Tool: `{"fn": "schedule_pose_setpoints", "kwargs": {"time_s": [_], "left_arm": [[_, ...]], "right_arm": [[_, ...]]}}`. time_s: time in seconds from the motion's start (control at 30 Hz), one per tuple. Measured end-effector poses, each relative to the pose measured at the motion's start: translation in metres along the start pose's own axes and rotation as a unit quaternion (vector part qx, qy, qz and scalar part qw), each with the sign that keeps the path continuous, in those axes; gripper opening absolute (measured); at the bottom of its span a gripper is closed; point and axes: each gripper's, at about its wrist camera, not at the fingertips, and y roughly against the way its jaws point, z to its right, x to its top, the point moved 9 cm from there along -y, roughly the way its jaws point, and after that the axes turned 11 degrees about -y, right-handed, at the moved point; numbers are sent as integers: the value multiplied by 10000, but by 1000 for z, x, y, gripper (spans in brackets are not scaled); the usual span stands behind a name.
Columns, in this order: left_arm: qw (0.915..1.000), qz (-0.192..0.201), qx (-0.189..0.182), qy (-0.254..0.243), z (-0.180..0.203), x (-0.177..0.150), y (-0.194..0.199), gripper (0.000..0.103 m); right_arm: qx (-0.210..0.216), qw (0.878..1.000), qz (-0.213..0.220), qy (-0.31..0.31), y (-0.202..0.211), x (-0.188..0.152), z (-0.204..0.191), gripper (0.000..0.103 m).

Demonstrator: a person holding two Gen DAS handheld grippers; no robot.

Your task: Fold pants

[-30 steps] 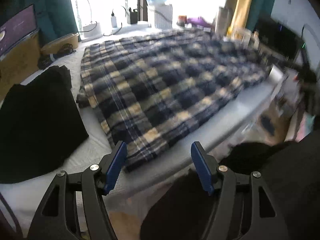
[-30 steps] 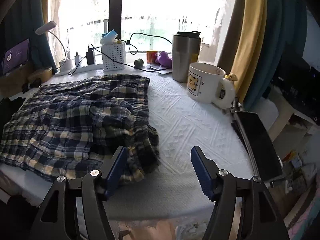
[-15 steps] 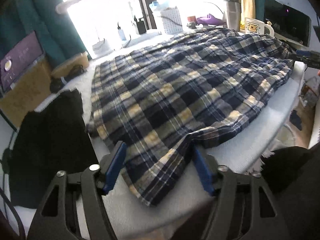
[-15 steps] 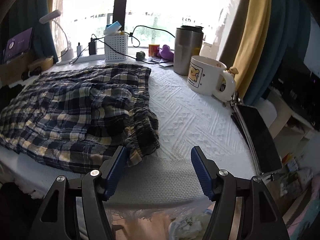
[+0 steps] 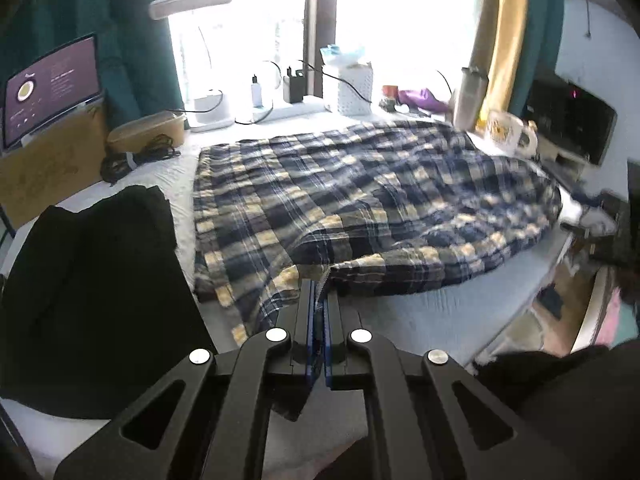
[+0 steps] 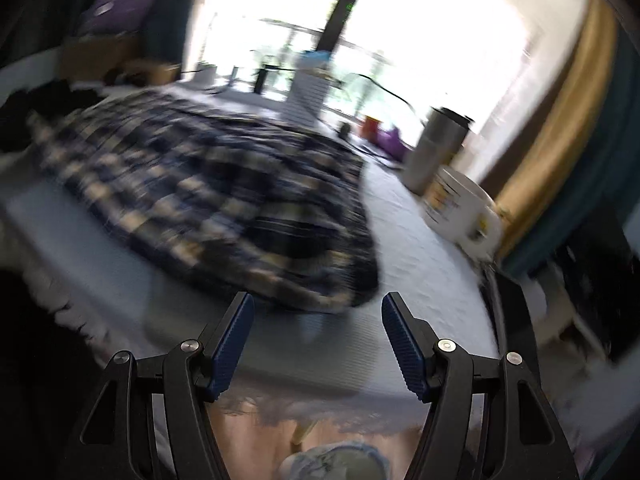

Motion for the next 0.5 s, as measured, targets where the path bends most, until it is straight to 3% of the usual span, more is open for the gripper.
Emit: {"fn": "schedule_pose_setpoints", "kwargs": {"time_s": [0.07,0.33,0.5], "left_arm": [[9999,64,-27,89,-4,6,1,2],[9974,352,-336,526,-17,32,12,2],[9972,418,-304,537,-21,36,15,2]], "right_arm": [[187,9997,-28,145,-7,-2,-14,68],[85,9981,81,598,-31,2,-33,68],[132,9992,53,366,-47,15,-25,68]]}}
